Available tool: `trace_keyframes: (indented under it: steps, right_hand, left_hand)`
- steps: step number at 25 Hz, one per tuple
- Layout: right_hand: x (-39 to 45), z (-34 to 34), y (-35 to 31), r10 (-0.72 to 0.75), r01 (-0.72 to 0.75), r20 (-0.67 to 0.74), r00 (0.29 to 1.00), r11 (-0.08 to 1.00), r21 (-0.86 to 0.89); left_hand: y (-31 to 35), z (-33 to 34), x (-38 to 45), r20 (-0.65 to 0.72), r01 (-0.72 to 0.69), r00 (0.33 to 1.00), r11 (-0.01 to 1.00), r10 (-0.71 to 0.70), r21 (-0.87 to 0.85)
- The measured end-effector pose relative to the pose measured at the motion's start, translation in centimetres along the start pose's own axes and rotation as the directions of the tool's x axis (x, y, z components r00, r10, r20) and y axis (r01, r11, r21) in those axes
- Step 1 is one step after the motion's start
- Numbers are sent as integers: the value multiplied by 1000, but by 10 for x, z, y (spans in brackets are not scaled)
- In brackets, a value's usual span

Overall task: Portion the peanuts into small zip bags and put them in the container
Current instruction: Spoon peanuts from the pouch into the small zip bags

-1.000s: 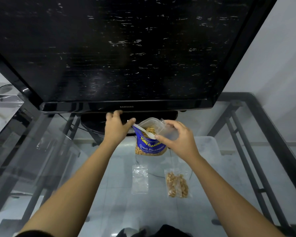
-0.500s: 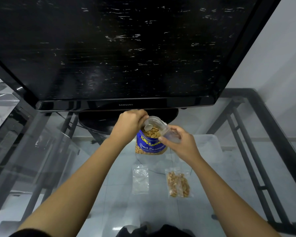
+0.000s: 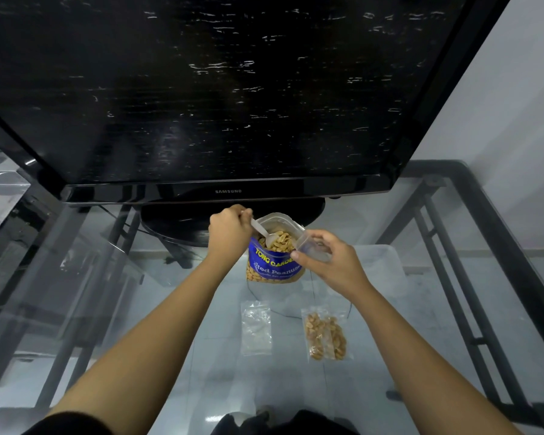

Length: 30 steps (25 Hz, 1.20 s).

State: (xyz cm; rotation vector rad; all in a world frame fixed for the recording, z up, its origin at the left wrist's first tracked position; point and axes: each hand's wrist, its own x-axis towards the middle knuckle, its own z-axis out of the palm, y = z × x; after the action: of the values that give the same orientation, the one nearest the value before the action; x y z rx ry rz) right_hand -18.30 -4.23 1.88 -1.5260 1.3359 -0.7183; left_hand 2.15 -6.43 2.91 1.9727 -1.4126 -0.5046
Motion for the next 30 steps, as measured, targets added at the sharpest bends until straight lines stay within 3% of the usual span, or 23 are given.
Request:
trace_keyframes:
  steps: [3,6,9,17,20,22,26,30]
  right_hand:
    - [-1,-1,0,8,-8,-1,1000,1000,4]
    - [-2,-1,0,17,-17,1,1000,1000,12]
    - [-2,-1,0,17,-17,5,1000,1000,5]
    - [-1,-4,0,21,-21,2,1000,1000,3]
    - [-2,-6,-3,-1,1,-71,997,1000,-7]
    - [1,-8,-7,-34,24,-128,991,997,-78]
    - [9,-7,-12,-183,124,-111,977,908,-401]
    - [17,4,-18,-219,147,-87,972,853,-500]
  left_hand:
    - [-3,-1,2,-3,150,988,983,-151,-101]
    - [-2,2,-3,79,172,984,972,-161,-157]
    - [0,1,-3,66,228,974,945,-219,-234]
    - [-5,4,4,193,464,883,739,-427,-489]
    - [-11,-3,10,187,492,865,708,-466,-507]
    - [-18,-8,15,175,504,855,703,-489,-501]
    - [-21,-24,23,184,508,847,655,-499,-559]
    - [-8,-44,38,168,452,872,622,-460,-640]
